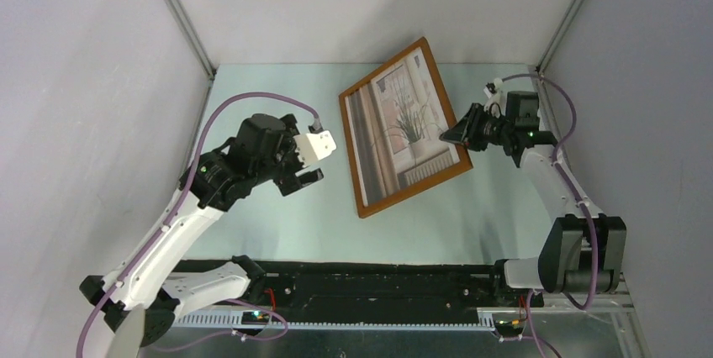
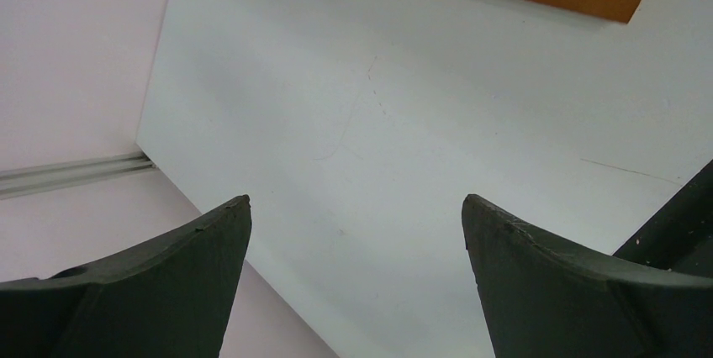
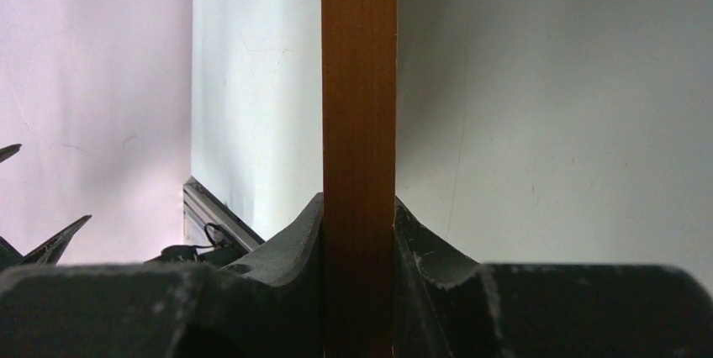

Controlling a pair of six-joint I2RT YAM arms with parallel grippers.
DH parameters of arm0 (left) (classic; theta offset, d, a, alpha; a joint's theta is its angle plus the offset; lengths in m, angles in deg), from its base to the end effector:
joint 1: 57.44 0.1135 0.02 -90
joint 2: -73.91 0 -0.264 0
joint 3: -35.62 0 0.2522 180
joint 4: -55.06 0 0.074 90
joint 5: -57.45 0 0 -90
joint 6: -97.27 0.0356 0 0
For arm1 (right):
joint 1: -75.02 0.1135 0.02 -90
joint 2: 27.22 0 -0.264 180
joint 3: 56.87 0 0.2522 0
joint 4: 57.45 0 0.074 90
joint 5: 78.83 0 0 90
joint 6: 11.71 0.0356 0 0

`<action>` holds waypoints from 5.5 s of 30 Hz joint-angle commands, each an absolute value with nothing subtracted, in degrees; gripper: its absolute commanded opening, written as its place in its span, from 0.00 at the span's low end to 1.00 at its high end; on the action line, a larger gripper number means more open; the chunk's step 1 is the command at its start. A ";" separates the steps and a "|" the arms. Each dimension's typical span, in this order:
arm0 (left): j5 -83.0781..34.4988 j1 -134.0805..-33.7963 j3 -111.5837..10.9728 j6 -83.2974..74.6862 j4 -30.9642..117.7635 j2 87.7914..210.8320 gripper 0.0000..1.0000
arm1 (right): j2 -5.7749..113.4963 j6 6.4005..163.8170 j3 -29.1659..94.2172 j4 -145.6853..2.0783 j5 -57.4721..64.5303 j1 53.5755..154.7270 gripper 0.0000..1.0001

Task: Put the photo into the frame
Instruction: Turn over the photo frame at the center of the board, then adjust the photo frame at the center of the board.

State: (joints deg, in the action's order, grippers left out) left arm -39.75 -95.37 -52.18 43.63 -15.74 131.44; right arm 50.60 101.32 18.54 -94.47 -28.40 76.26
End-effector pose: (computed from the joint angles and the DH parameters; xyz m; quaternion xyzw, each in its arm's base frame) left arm 0.1441 -0.1066 0.3923 0.5264 0.7384 0.0513 0.4183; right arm 0.2941 0.0290 0.2965 0.0188 0.8628 0.3837 0.3286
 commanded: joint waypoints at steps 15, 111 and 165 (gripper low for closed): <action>-36.17 -92.08 -46.62 39.46 -7.14 133.87 1.00 | 43.53 106.07 -2.69 -67.06 -27.16 77.62 0.15; -14.27 -71.43 -54.25 0.24 14.26 181.23 1.00 | 58.50 98.28 -2.59 -70.94 -19.29 74.23 0.82; -2.80 -70.76 -51.15 -4.06 18.28 186.65 1.00 | 75.86 81.34 18.59 -96.63 -33.90 85.16 0.78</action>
State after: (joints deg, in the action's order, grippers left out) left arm -2.38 -69.89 -51.43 -5.72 18.97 185.89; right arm 76.39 82.26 17.36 -95.37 -28.05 81.99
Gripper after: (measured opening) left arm 0.995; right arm 0.783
